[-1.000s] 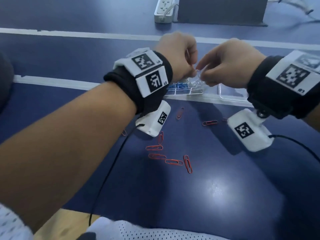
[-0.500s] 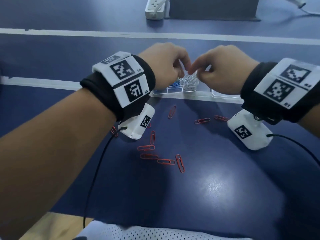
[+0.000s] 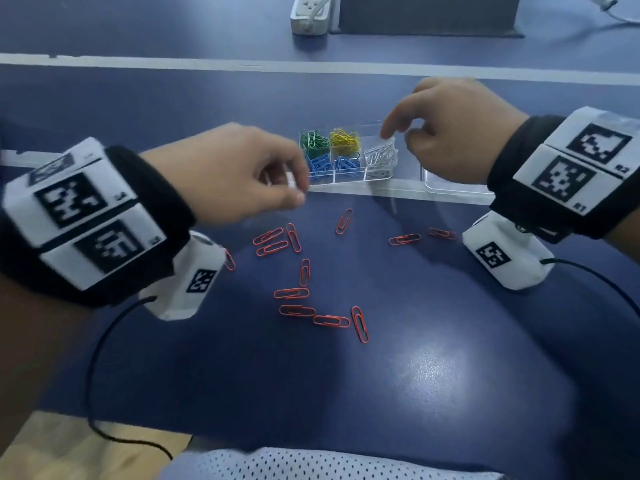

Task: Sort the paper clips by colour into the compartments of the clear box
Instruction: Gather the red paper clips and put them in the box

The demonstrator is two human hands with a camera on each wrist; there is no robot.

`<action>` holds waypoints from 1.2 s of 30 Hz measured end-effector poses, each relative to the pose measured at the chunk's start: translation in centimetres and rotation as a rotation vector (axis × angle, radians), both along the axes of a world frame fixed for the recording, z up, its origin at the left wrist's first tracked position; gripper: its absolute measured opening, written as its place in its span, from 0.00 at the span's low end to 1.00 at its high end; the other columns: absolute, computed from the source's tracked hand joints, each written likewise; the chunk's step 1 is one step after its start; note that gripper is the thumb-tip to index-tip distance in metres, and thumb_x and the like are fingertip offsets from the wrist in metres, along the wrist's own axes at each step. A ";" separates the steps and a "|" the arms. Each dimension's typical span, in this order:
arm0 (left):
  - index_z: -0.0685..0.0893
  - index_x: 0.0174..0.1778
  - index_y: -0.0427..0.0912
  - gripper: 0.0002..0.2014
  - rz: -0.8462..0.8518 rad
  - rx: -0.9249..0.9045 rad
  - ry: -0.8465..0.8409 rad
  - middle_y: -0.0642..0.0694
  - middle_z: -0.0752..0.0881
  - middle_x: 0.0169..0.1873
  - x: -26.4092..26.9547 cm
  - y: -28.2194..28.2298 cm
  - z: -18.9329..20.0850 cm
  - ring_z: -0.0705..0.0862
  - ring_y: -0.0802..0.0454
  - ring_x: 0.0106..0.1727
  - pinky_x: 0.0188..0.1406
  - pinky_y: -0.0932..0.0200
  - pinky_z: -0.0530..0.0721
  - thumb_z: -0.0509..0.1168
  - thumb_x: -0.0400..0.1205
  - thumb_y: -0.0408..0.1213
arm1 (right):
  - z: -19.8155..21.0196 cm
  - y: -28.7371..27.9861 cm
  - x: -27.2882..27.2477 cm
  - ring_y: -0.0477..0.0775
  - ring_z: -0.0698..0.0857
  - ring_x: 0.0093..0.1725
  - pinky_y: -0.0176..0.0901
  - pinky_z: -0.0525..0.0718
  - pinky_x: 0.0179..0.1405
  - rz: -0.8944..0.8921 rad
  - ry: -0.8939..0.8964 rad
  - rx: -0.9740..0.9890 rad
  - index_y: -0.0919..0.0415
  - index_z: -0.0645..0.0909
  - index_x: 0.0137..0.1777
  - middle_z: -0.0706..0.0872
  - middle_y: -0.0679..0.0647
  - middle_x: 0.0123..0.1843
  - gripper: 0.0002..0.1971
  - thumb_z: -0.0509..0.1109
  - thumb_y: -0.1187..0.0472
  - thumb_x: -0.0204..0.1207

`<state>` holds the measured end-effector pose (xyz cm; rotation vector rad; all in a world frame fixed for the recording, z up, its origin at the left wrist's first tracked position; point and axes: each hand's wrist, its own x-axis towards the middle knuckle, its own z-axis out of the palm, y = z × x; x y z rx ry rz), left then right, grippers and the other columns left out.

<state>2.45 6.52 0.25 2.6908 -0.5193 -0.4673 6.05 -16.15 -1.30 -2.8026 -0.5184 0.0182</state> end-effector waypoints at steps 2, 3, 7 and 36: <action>0.85 0.41 0.54 0.04 0.006 0.094 0.032 0.56 0.84 0.28 -0.7 1.6 -0.5 0.81 0.66 0.35 0.34 0.76 0.72 0.72 0.72 0.46 | 0.4 -0.2 -0.5 0.54 0.75 0.42 0.46 0.79 0.56 0.026 -0.014 -0.022 0.54 0.87 0.50 0.85 0.57 0.50 0.15 0.62 0.67 0.72; 0.85 0.39 0.55 0.05 0.012 0.139 0.047 0.56 0.84 0.28 -0.9 2.4 -0.7 0.80 0.70 0.36 0.33 0.74 0.72 0.73 0.71 0.46 | 0.5 -0.3 -0.8 0.54 0.76 0.41 0.45 0.80 0.55 0.051 0.012 -0.065 0.53 0.88 0.48 0.87 0.55 0.46 0.13 0.64 0.65 0.71; 0.84 0.36 0.59 0.08 0.045 0.252 0.101 0.58 0.86 0.31 -1.6 4.6 -1.1 0.82 0.68 0.38 0.35 0.64 0.77 0.77 0.66 0.48 | 1.0 -0.9 -2.5 0.47 0.78 0.34 0.39 0.78 0.43 0.145 0.243 -0.320 0.48 0.86 0.41 0.86 0.42 0.34 0.04 0.72 0.58 0.67; 0.75 0.35 0.52 0.09 0.038 0.091 0.160 0.52 0.82 0.29 -1.4 2.7 -1.8 0.78 0.55 0.31 0.34 0.59 0.74 0.60 0.73 0.31 | -0.1 0.4 -5.3 0.47 0.80 0.41 0.33 0.69 0.28 0.404 0.285 -0.348 0.43 0.81 0.38 0.86 0.44 0.40 0.06 0.68 0.57 0.68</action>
